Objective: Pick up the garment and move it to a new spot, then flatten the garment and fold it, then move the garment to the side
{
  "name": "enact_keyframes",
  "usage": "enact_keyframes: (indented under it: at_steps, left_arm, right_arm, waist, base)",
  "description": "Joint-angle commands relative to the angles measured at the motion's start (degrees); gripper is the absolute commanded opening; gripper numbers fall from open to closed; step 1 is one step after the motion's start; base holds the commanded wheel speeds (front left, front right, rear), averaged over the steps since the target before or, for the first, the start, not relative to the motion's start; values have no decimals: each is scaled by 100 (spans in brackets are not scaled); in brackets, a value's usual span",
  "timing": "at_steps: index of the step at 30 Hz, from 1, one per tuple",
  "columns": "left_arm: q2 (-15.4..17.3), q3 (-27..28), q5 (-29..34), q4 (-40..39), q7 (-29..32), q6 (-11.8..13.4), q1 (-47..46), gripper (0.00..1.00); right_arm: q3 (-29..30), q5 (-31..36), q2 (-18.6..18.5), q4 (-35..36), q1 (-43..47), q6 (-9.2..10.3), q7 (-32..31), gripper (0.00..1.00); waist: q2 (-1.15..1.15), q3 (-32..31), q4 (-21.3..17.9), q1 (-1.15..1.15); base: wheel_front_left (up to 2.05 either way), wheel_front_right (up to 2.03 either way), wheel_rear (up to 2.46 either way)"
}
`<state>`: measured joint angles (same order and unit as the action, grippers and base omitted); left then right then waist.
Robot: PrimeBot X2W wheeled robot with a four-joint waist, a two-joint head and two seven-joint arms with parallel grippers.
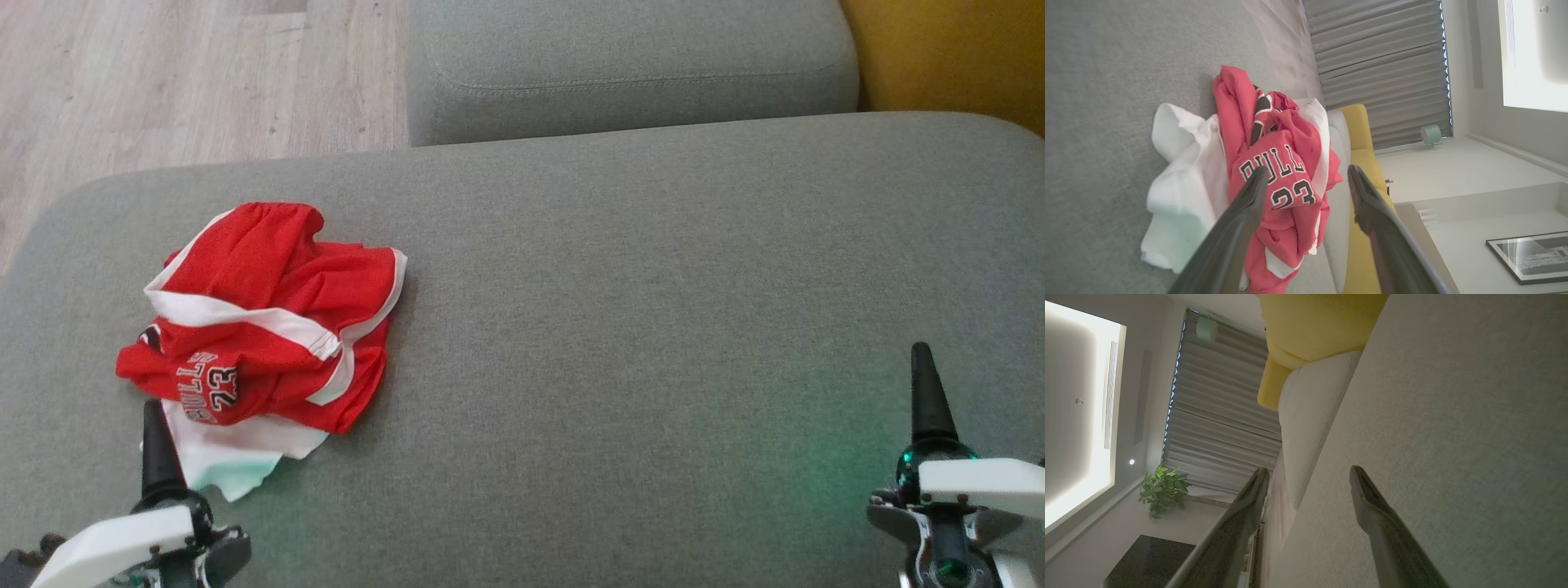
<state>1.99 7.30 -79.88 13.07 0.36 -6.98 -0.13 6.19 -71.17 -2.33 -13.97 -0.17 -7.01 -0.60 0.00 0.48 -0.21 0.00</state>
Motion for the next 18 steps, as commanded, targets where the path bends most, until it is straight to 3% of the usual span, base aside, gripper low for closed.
enact_keyframes:
  at_steps: [1, 18]
  left_arm:
    - [45, 61, 115, -247, -42, 24, -261, 100]
    - [53, -736, 2252, -948, -327, 251, -242, 100]
  right_arm:
    - [-47, 144, -29, 247, -258, -15, 60, 100]
    - [-438, 2186, -34, 668, -254, -21, 347, 100]
  waist:
    - [0, 2, 1, 0]
    - [0, 65, 8, 0]
  base:
    - [0, 0, 0]
    - [0, 0, 0]
